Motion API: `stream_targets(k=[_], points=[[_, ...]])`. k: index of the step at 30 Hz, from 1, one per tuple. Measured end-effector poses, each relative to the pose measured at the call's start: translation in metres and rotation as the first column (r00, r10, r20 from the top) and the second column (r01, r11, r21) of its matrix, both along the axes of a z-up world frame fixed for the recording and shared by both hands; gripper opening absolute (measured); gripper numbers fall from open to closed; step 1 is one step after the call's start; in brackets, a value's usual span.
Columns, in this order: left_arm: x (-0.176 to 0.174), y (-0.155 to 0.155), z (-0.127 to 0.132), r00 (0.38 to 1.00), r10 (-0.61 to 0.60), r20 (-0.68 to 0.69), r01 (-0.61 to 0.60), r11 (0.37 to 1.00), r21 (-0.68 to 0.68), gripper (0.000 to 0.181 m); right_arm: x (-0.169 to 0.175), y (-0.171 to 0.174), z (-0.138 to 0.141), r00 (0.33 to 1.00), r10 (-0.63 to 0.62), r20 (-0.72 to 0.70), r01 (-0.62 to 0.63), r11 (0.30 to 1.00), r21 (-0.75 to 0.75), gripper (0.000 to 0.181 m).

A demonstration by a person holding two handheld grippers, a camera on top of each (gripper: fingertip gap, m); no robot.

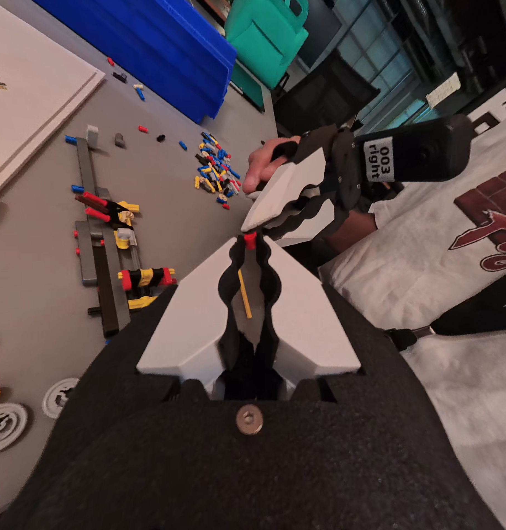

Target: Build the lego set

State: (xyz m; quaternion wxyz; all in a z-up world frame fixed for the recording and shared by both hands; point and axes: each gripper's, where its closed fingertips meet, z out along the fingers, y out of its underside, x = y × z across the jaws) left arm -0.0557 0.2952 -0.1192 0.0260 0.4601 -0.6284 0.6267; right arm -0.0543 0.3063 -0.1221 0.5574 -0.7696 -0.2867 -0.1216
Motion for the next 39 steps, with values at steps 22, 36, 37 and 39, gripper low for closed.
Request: stream_targets(k=[22,36,37,39], points=[[0.005,-0.001,0.029,0.650,-0.307,0.695,-0.428,0.608,0.669,0.006,-0.010,-0.007,0.040,-0.012,0.013,-1.000,-0.384,0.923,0.016,0.023],[0.025,0.008,0.011,0.727,-0.281,0.627,-0.549,0.310,0.776,0.006,0.009,0.002,0.019,0.404,-0.091,-0.910,-0.111,0.983,-0.147,0.006],[0.025,0.008,0.012,0.721,-0.277,0.636,-0.562,0.303,0.769,0.006,0.009,0.002,0.021,0.416,-0.091,-0.905,-0.102,0.984,-0.145,0.006],[0.026,0.008,0.009,0.732,-0.276,0.623,-0.557,0.284,0.780,0.006,0.010,0.002,0.017,0.457,-0.117,-0.882,-0.088,0.980,-0.176,0.006]])
